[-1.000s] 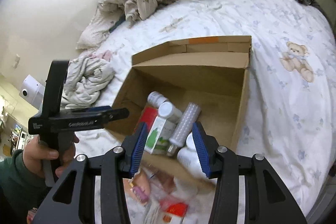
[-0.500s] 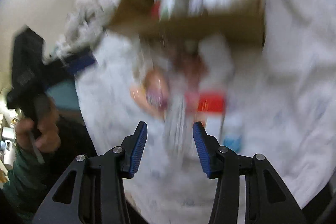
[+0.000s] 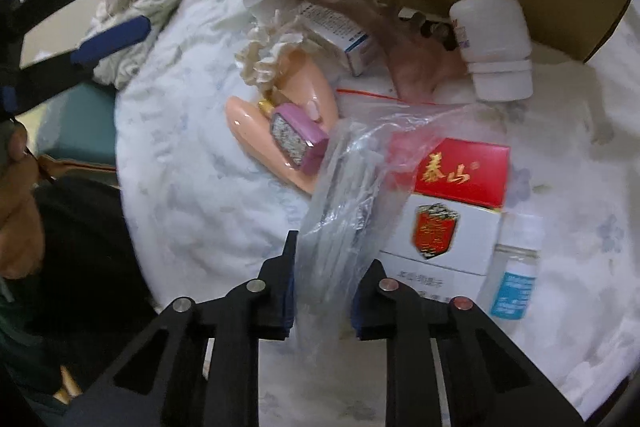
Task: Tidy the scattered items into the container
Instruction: 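Reach the right gripper to the clear plastic bag and grasp it, then grasp the red-and-white cigarette pack with the left gripper while the right gripper holds the bag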
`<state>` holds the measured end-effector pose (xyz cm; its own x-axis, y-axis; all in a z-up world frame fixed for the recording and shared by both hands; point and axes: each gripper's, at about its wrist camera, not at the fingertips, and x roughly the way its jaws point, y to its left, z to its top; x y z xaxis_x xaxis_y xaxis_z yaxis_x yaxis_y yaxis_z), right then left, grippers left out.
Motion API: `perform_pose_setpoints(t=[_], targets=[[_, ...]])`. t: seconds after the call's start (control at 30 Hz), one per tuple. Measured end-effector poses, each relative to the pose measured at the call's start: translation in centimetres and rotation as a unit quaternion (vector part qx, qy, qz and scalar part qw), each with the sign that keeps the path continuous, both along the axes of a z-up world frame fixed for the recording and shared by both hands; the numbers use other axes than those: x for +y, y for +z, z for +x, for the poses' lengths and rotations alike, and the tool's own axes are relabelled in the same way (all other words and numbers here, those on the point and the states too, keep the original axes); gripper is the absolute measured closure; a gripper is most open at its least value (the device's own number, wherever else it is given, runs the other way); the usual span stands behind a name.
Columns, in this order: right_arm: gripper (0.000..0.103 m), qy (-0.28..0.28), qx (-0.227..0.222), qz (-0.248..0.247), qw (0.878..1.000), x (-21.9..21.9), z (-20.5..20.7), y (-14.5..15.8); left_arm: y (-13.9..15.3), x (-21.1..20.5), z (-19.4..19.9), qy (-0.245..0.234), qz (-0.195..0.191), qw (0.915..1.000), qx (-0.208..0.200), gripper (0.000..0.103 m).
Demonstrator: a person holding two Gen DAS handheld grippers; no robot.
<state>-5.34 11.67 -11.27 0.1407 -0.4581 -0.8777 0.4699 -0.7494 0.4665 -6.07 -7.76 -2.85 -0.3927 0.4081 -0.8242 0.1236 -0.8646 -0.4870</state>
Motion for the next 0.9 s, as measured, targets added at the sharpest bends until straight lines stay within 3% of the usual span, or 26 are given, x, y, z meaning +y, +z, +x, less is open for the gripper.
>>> perform_pose_setpoints(t=[0.13,0.27,0.5,0.6,0.73,0.9], targets=[[0.085,-0.008,0.019,-0.019,1.0,1.4,-0.3,2.1,0.0,0.2,0.0,-0.001,-0.004,1.0,0.0,0.027],[0.085,-0.054,0.064,-0.056,0.995,4.6,-1.8,6.0,-0.1,0.4,-0.1,0.001,-0.009,1.0,0.001,0.027],[0.085,-0.167,0.122,-0.156,0.966,10.4,-3.9,11.7,-1.0,2.5,0.3,-0.042,-0.038,0.9984,-0.002,0.027],[0.085,-0.213,0.129,-0.187,0.95,12.3,-4.3,12.5,-1.6,4.2,0.7,-0.073,-0.033,0.9968,-0.008,0.027],[0.085,-0.243,0.126,-0.204,0.94,13.4,-4.6,12.7,-3.4,7.1,1.5,-0.114,-0.021,0.9925,-0.036,0.027],[0.085,-0.25,0.132,-0.228,0.932,14.5,-4.8,13.9,-6.3,10.3,2.8,-0.134,0.001,0.9878,-0.08,0.027]])
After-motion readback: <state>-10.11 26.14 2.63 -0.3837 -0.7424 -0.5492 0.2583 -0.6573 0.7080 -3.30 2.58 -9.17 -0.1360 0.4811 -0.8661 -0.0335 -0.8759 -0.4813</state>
